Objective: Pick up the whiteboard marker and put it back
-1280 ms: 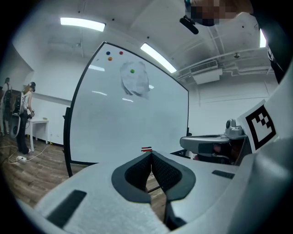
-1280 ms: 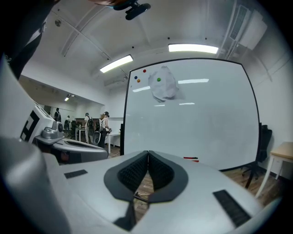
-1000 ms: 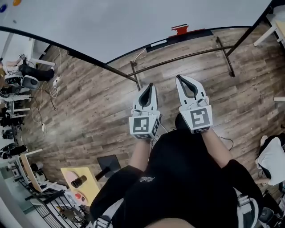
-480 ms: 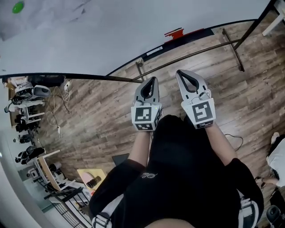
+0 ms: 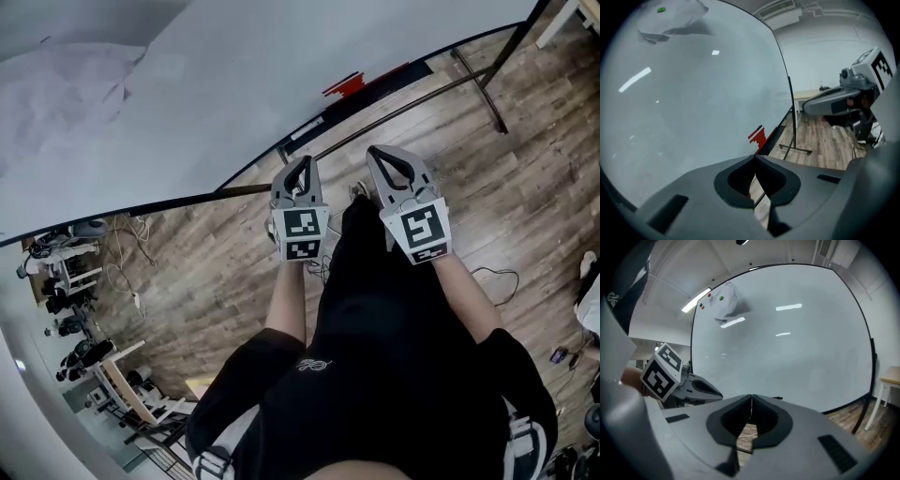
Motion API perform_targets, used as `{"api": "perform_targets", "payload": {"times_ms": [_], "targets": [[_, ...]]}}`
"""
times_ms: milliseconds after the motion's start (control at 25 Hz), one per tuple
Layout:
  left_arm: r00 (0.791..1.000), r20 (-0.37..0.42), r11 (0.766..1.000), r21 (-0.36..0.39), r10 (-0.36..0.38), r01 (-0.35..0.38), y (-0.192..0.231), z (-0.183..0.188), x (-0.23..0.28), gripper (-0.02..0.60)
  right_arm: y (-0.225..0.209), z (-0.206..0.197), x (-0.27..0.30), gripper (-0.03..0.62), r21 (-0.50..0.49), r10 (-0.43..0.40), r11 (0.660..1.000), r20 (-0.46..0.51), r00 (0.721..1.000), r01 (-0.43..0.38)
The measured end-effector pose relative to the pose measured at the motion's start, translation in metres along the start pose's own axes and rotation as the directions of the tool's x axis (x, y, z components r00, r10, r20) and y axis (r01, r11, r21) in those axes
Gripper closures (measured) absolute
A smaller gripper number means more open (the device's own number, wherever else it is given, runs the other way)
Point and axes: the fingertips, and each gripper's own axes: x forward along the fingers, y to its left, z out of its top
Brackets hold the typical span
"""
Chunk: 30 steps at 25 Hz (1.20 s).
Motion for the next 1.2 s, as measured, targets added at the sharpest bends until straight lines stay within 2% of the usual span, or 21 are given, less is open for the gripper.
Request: {"api": "perform_targets", "payload": {"times_ms": [120,240,440,640,680,760,1040,1200], "targets": [[0.996,-0.088,0.995,0.093,-0.021,0.029,0.014,-0.016,0.029,0.574,-0.014,0.001,0.015,0.591,0.002,-0.038,0.999,-0.012,0.999,0.038],[0.986,-0.157,0.989,0.129,-0.047,0.068,0.025,-0.033,0.057,0.574,-0.021,-0.002,0.025,0.591,0.008,-0.065,0.998,-0.029,0.997,0.065],[0.965,-0.257,0.967,0.232,-0.043,0.105,0.035,-0.060,0.094,0.574,-0.032,-0.010,0.035,0.591,0.026,-0.108,0.994,-0.055,0.993,0.109],[0.935,-0.353,0.921,0.350,-0.040,0.171,0.033,-0.086,0.123,0.572,-0.040,-0.024,0.034,0.591,0.043,-0.155,0.986,-0.095,0.983,0.160],[0.927,-0.372,0.914,0.359,-0.044,0.187,0.032,-0.090,0.126,0.571,-0.042,-0.025,0.034,0.591,0.046,-0.164,0.985,-0.100,0.981,0.169],[0.918,-0.395,0.909,0.365,-0.046,0.203,0.033,-0.093,0.132,0.514,-0.045,-0.026,0.034,0.591,0.049,-0.176,0.982,-0.104,0.979,0.182],[0.891,-0.448,0.898,0.359,-0.075,0.255,0.035,-0.102,0.151,0.483,-0.049,-0.029,0.039,0.591,0.051,-0.209,0.975,-0.117,0.971,0.216],[0.874,-0.476,0.876,0.378,-0.092,0.298,0.033,-0.109,0.164,0.482,-0.053,-0.034,0.041,0.591,0.053,-0.237,0.968,-0.124,0.964,0.244]]}}
